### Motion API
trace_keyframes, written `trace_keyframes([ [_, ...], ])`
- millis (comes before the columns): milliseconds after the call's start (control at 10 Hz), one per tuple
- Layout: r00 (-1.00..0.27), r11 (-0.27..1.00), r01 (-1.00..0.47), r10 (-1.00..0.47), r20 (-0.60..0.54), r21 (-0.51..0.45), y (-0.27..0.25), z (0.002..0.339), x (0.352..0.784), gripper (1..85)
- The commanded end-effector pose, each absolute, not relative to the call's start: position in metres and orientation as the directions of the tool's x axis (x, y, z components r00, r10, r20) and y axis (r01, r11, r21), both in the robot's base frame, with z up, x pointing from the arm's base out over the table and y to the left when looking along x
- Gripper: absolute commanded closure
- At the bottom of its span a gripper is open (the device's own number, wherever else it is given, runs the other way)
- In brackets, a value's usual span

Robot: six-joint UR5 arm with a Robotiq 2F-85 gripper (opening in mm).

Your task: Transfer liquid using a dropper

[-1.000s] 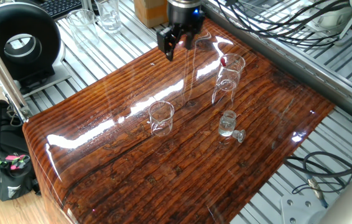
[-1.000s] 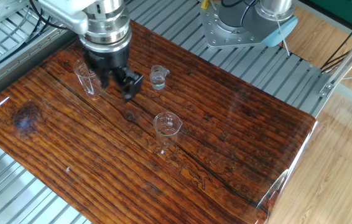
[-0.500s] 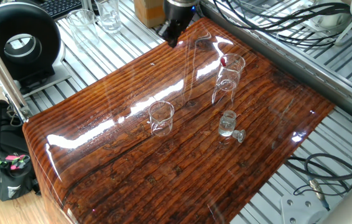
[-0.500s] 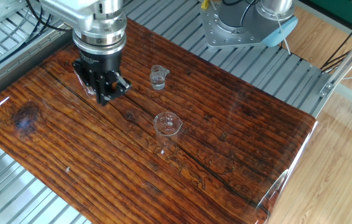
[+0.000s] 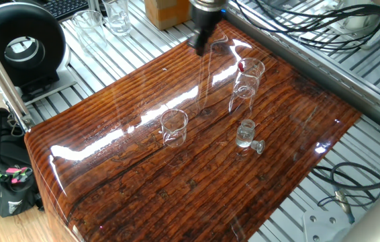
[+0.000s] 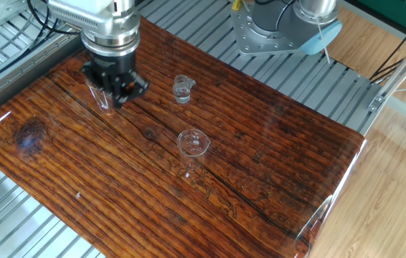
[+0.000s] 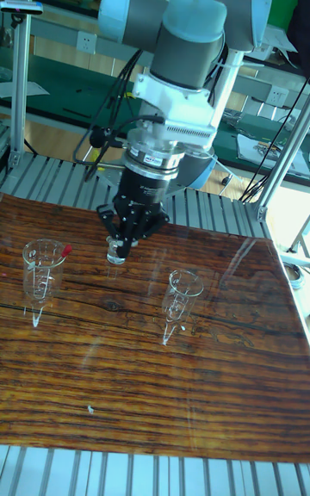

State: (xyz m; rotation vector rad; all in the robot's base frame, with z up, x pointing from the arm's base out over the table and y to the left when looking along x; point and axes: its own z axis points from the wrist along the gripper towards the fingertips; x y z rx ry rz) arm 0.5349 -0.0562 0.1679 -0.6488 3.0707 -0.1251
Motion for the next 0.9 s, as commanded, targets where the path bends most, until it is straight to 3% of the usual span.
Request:
trace_keyframes([
  [0, -0.827, 0.821, -0.559, -0.54, 0.157, -0.121, -0.091, 0.168, 0.509, 84.0],
  [500, -0.822, 0.785, -0.569, -0.546, 0.161, -0.244, -0.127, 0.177, 0.524, 84.0],
  [800, -0.821, 0.794, -0.566, -0.568, 0.063, -0.22, -0.14, 0.164, 0.519, 84.0],
])
